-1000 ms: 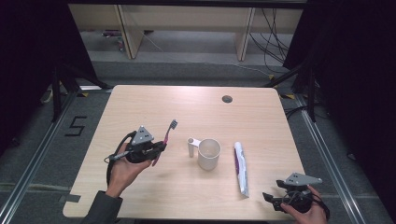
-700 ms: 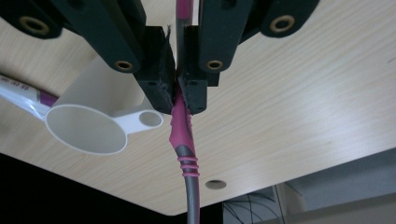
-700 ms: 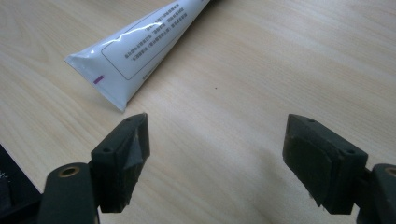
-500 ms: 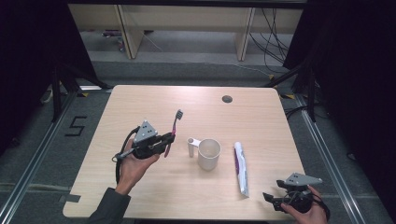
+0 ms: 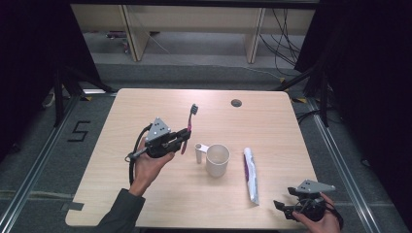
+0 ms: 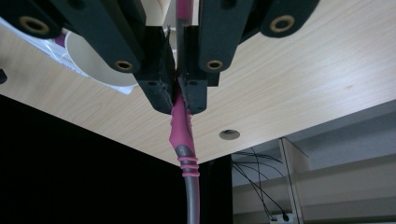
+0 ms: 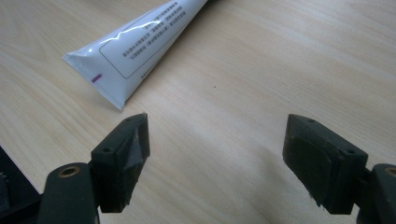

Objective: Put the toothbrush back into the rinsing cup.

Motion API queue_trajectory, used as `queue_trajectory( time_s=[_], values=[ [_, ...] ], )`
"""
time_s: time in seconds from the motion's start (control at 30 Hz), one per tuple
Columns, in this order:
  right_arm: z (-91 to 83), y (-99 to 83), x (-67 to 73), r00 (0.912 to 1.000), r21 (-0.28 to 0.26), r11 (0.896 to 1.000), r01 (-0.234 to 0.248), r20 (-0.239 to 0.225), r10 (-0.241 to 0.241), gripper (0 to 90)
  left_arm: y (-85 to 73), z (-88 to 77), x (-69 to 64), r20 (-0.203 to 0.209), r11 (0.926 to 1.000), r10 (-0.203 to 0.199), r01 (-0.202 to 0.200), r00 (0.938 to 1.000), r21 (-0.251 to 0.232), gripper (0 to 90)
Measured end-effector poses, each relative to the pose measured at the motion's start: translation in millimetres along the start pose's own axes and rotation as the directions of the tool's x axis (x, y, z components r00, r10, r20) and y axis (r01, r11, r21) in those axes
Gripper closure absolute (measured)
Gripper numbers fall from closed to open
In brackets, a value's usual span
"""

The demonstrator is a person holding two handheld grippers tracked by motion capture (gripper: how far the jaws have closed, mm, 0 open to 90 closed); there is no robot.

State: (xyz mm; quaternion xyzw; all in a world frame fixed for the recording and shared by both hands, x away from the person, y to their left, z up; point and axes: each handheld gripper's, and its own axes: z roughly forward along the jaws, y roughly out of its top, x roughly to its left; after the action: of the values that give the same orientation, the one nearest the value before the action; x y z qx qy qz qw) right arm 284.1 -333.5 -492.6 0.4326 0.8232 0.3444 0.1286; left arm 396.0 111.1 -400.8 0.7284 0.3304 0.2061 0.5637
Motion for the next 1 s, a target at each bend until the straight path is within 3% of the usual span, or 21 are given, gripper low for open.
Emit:
queue_trajectory(
  time_s=[0.53, 0.57, 1.0],
  values=[
    [0.2, -0.4, 0.2, 1.0000, 0.002, 1.000, -0.008, -0.005, 0.008, 23.9, 12.5, 22.8, -10.6, 0.036, 0.9995, 0.013, -0.012, 0.9993, -0.029, 82.6],
    [-0.9, -0.1, -1.6, 0.9997, 0.003, 1.000, 0.020, 0.011, -0.020, 23.9, 13.9, 26.1, -11.8, 0.041, 0.9995, 0.014, -0.012, 0.9991, -0.028, 82.6],
    [0.6, -0.4, -0.7, 1.0000, -0.001, 1.000, 0.007, -0.004, -0.007, 23.9, 14.9, 40.7, -12.6, 0.042, 0.9994, 0.009, -0.008, 0.9991, -0.035, 82.6]
  ],
)
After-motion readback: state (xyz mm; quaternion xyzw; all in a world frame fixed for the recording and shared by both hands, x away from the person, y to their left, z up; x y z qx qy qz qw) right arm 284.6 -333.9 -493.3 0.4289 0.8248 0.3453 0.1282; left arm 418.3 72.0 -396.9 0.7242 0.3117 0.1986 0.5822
